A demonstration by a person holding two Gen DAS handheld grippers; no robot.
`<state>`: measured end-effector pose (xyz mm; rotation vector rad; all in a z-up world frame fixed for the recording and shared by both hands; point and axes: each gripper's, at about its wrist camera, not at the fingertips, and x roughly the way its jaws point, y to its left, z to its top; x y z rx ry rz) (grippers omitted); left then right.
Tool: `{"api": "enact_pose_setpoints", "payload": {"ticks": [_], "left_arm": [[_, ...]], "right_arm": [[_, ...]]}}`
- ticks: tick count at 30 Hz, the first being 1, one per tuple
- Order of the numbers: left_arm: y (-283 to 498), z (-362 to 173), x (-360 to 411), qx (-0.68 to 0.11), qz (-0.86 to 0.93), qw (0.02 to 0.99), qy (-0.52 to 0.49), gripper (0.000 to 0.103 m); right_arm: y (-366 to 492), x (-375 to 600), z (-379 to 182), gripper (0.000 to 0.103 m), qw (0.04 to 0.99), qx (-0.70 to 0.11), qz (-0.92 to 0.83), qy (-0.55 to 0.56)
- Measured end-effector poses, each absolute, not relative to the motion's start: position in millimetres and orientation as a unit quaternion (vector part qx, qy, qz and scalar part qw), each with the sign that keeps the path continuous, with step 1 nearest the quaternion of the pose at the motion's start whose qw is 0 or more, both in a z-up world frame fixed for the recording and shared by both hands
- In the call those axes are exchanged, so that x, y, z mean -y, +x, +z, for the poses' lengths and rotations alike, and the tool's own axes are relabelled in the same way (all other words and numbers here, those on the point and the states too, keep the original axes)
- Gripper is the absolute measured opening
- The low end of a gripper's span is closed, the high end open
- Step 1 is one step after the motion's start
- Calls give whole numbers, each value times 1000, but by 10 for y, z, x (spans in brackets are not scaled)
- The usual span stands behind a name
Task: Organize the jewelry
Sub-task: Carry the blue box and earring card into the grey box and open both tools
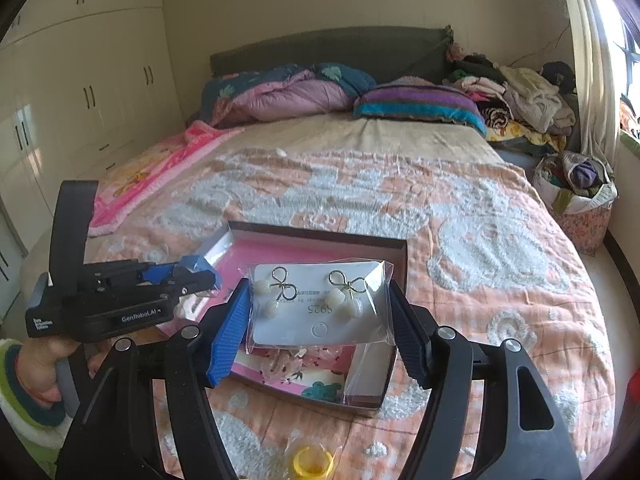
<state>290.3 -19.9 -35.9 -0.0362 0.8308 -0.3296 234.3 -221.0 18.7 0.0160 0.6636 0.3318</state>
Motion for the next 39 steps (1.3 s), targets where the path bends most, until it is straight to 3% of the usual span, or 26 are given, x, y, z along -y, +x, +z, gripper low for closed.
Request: {"api": "enact_pose_setpoints", "payload": {"ticks": [19,39], "left_arm": [[3133,-590,221,-419,-148,896,-8,28],[2774,-275,302,-393,-158,906,-5,28]], "right_arm": [[2579,2022,-400,67,908,-384,166,-3],[2051,2319,54,94,931,-335,141,45]]}}
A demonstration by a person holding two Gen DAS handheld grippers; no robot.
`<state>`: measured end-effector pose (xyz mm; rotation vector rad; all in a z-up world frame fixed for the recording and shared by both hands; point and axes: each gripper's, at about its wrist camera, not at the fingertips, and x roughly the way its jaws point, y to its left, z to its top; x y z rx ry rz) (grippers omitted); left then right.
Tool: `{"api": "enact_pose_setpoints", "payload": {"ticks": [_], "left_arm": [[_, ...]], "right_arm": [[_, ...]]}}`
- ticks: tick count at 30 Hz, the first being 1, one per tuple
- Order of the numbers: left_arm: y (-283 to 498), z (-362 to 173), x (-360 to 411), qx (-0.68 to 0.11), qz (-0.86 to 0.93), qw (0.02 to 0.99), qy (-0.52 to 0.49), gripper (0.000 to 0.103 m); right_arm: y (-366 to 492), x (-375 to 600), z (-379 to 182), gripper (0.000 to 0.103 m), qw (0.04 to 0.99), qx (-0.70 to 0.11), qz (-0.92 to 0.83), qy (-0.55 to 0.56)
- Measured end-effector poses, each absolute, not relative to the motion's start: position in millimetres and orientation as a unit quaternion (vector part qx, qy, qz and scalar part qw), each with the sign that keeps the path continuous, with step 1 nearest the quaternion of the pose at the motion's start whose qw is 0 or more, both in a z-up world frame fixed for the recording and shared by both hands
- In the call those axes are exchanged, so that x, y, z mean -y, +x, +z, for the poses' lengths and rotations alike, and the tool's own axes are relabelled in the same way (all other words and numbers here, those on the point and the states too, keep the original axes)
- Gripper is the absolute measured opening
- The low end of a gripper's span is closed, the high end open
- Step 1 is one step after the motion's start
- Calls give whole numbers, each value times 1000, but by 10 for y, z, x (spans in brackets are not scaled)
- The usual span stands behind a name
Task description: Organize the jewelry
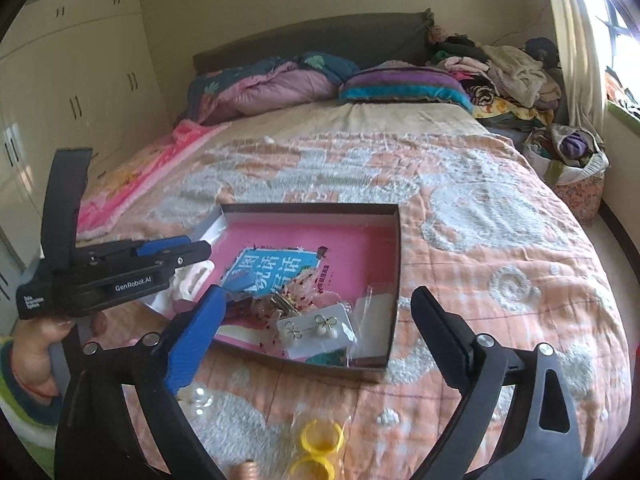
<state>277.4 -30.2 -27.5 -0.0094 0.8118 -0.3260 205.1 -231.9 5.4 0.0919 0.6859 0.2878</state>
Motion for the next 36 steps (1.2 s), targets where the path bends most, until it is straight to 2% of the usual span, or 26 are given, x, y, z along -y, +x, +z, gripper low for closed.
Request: {"api": "enact_pose_setpoints", "payload": {"ticks": [23,28,36], "left_arm": [[2252,223,351,-361,-169,917,-3,30],[2031,353,423,-345,-177,922,3,39],[1773,497,476,-327,-188,926,6,46]], "right_arm": [[1409,2537,599,96,950,-278,131,56],[1241,2578,713,97,954,-264,130,55],[1020,2636,830,98,958,-250,128,54]]}}
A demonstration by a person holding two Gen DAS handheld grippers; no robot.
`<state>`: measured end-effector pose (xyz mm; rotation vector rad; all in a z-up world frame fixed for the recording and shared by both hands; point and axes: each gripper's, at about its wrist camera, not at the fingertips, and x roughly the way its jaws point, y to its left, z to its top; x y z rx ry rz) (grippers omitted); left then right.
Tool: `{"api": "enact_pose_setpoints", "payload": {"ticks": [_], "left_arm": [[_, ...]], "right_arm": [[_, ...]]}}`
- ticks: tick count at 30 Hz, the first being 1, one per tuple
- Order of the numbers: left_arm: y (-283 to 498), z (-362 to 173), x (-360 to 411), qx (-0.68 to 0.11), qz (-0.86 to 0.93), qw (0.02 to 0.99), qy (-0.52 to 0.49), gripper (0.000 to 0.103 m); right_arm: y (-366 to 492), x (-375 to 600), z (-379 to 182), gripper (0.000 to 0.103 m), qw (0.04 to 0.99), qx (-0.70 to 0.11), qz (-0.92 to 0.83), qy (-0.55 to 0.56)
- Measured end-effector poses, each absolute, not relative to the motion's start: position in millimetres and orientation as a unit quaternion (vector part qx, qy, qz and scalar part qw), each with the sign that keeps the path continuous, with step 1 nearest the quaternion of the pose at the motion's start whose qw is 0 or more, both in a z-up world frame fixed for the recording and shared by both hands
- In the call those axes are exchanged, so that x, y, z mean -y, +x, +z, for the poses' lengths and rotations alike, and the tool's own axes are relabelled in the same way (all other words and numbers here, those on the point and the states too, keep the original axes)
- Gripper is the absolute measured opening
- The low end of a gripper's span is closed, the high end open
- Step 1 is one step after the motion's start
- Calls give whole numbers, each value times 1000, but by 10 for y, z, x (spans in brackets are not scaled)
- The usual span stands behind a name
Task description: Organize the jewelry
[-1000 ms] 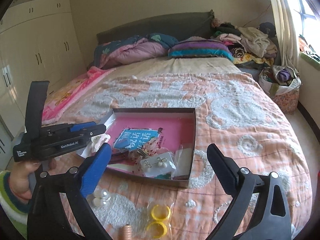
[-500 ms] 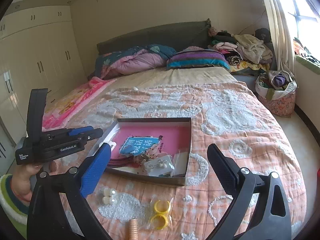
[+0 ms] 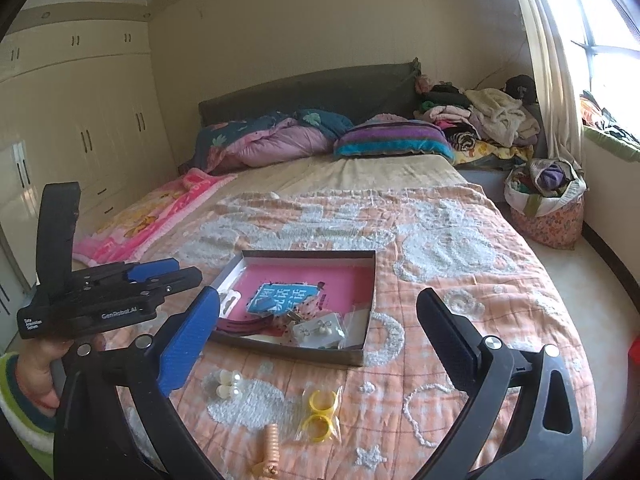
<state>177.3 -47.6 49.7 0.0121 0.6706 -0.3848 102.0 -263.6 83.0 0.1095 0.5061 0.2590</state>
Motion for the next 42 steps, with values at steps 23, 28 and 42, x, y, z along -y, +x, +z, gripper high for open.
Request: {"api": "enact_pose_setpoints", "payload": {"ticks": [23,28,42], "left_arm": [[1126,739,346,-296,-160,942,9,79],[1005,719,270,-297,-151,943,11,87],[782,418,174,-332,-131,934,24,93]], "right_arm": [[427,2648,1109,99,967,-208,142,44],[306,2631,1132,99,966,-204,152,39],[88,2526,1011,99,963,-221,155,19]]}}
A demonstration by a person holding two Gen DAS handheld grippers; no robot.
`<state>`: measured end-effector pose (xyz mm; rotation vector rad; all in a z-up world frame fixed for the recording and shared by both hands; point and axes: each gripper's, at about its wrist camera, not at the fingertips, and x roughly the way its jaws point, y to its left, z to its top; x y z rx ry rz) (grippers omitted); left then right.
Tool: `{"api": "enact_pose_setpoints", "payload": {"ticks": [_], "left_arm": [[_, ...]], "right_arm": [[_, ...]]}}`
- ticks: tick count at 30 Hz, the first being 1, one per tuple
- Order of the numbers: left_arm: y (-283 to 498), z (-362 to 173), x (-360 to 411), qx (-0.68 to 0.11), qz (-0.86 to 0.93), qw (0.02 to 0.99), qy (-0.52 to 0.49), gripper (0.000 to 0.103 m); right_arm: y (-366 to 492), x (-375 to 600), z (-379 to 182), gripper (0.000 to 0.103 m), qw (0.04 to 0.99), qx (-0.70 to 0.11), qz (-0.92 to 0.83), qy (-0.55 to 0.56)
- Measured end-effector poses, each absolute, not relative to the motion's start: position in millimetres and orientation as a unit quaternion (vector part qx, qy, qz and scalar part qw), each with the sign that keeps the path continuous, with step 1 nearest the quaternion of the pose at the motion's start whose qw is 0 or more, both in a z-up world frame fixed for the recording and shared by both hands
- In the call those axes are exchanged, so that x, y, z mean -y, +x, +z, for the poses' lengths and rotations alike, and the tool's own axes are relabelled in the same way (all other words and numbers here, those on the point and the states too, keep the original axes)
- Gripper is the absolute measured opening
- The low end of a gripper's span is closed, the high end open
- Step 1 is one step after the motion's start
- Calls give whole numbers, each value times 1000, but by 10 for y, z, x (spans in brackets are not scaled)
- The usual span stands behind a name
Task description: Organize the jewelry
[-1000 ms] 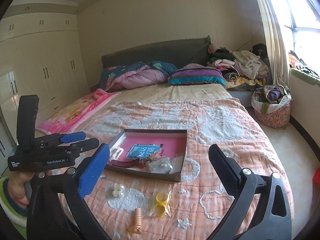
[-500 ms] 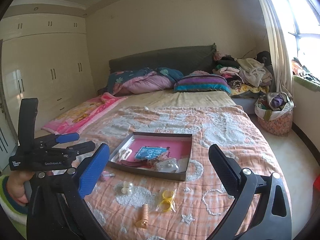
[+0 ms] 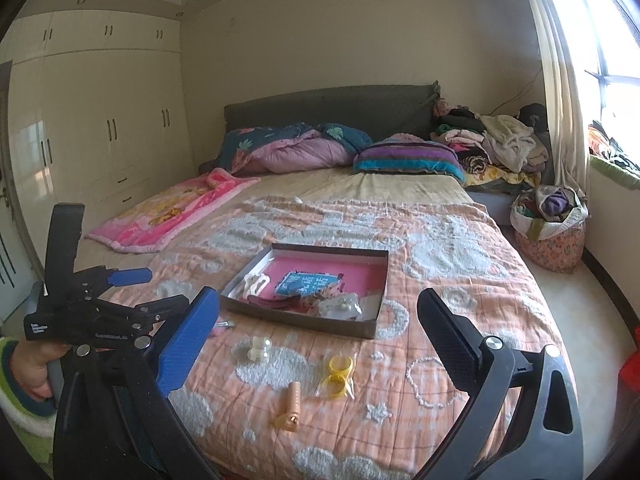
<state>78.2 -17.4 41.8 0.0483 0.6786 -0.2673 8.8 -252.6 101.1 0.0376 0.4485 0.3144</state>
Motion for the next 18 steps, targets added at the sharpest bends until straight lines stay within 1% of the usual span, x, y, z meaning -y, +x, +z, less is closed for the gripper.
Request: {"api": "enact_pose_setpoints", "payload": {"ticks": [18], "left_arm": [[647,45,-83,-374,-102,921,16,93]], "right_arm": [[7,2349,580,99,946,-277,170,6]]}}
